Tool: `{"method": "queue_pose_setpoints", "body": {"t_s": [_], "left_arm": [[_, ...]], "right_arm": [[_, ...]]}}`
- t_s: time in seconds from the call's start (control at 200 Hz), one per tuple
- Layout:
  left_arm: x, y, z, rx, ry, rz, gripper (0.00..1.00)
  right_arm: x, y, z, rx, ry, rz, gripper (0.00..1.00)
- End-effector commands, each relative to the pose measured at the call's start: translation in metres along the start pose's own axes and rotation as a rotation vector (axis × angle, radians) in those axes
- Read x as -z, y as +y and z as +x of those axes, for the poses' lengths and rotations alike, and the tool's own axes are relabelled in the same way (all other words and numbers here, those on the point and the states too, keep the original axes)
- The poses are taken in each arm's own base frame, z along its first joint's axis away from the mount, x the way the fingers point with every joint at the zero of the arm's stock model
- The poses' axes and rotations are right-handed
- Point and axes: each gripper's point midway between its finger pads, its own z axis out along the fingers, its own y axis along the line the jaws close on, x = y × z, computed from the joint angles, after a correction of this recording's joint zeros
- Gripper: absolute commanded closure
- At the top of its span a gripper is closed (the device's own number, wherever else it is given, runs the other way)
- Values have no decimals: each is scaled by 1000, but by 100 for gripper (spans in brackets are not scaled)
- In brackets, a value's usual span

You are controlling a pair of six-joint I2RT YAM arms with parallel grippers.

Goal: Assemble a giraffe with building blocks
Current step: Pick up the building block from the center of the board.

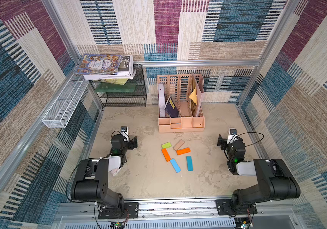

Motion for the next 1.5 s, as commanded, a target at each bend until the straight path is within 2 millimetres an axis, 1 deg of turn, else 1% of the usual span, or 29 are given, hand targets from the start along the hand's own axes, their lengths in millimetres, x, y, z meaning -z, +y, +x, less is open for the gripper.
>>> {"method": "queue_pose_setpoints", "body": {"t_s": [0.0, 0.295, 0.891, 0.921, 0.946, 0.971, 0.981, 0.986, 1.022, 1.042, 1.047, 1.067, 1.122, 1.177, 1.217, 1.222, 1.227, 1.232, 1.237, 1.242, 1.252, 1.282, 1.307, 1.322, 1.347, 1.387, 1.437, 1.492], "left_arm": [[1, -1, -2, -12, -7, 3, 3], [1, -1, -2, -11, -7, 3, 1], [2, 0, -2, -10, -12, -3, 1], [3, 0, -2, -10, -14, -4, 1], [4, -1, -7, -19, -31, 0, 1], [5, -7, -15, -33, -41, 28, 1], [6, -9, -11, -36, -9, 42, 1], [7, -10, -11, -38, 0, 47, 1], [8, -13, -15, -52, 43, 58, 1], [9, -14, -19, -60, 53, 54, 1], [10, -14, -19, -61, 57, 54, 1], [11, -16, -22, -69, 65, 56, 1], [20, -19, -36, -109, 48, 41, 1], [34, -27, -55, -162, -15, 20, 1], [44, -33, -71, -170, -61, 29, 1], [45, -33, -73, -171, -65, 30, 1], [47, -34, -75, -169, -70, 30, 1], [48, -34, -77, -168, -75, 30, 1], [49, -34, -79, -166, -79, 29, 1], [50, -34, -81, -164, -83, 28, 1], [53, -35, -85, -157, -90, 27, 1], [60, -34, -97, -131, -107, 18, 1], [66, -32, -105, -102, -115, 5, 1], [70, -30, -110, -82, -119, -2, 1], [75, -29, -117, -54, -122, -12, 1], [82, -27, -126, -16, -126, -17, 1], [89, -27, -134, 33, -121, -18, 1], [96, -28, -141, 75, -106, -9, 1]], "right_arm": [[0, 1, -5, -9, -19, -5, 4], [0, 1, -6, -10, -19, -4, 4], [0, 1, -5, -10, -18, -5, 4], [0, 1, -9, -5, -30, -8, 4], [-1, 5, -12, 10, -31, -24, 4], [-4, 11, -14, 26, -11, -50, 4], [-5, 13, -18, 37, -10, -59, 4], [-5, 15, -16, 48, 1, -67, 4], [-12, 22, -26, 94, 42, -86, 4], [-17, 24, -30, 112, 90, -81, 4], [-19, 25, -34, 115, 94, -76, 4], [-23, 25, -35, 132, 154, -57, 4], [-34, 27, -48, 143, 271, 8, 4], [-39, 31, -62, 117, 365, 57, 4], [-39, 35, -72, 78, 430, 95, 4], [-39, 36, -72, 75, 440, 99, 4], [-37, 36, -63, 83, 471, 107, 4], [-38, 37, -74, 68, 457, 111, 4], [-38, 38, -74, 65, 466, 116, 4], [-37, 39, -67, 70, 489, 121, 4], [-36, 39, -69, 69, 504, 135, 4], [-33, 47, -72, 85, 532, 152, 4], [-30, 60, -71, 108, 553, 123, 4], [-28, 71, -70, 125, 563, 78, 4], [-24, 98, -69, 146, 571, -54, 4], [-11, 136, -70, 150, 563, -249, 4], [9, 173, -75, 137, 535, -415, 4], [32, 206, -77, 163, 519, -521, 4]]}}
